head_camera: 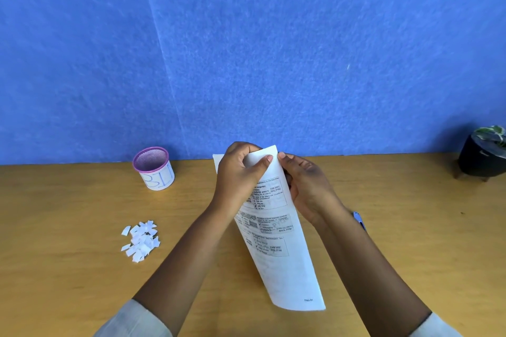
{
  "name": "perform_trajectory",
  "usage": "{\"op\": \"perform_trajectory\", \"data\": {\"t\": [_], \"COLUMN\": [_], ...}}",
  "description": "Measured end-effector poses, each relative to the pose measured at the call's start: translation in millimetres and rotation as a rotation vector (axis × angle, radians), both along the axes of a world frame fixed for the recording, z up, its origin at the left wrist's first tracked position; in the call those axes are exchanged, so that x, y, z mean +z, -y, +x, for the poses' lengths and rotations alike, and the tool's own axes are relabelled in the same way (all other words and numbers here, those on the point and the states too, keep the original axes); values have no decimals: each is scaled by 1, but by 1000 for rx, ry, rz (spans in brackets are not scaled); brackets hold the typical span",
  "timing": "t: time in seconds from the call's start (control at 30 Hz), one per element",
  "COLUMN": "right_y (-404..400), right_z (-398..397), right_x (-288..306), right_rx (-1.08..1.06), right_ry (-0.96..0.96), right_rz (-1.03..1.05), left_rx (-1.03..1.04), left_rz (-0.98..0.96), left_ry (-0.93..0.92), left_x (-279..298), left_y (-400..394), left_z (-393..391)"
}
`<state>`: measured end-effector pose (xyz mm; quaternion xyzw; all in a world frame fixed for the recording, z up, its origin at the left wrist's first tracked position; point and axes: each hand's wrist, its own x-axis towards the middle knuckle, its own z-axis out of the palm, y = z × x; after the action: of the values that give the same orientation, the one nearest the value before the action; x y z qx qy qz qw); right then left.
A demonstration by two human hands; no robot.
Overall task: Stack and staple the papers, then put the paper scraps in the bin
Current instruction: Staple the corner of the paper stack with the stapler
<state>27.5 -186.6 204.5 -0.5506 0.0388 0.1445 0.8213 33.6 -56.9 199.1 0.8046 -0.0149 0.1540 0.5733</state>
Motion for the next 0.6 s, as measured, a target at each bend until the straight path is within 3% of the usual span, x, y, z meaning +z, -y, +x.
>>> {"op": "perform_trajectory", "data": {"t": [0.23, 0.6], "right_y": [0, 2], "right_z": [2, 5], "right_x": [-4, -8], "right_rx": [8, -16], "right_ry": [20, 152], "right_rz": [17, -169], "left_rx": [-17, -2], "left_rz": [-53, -53], "left_ry": [-32, -42], "left_x": [-1, -8], "left_y": [-2, -3], "left_z": [3, 3]}}
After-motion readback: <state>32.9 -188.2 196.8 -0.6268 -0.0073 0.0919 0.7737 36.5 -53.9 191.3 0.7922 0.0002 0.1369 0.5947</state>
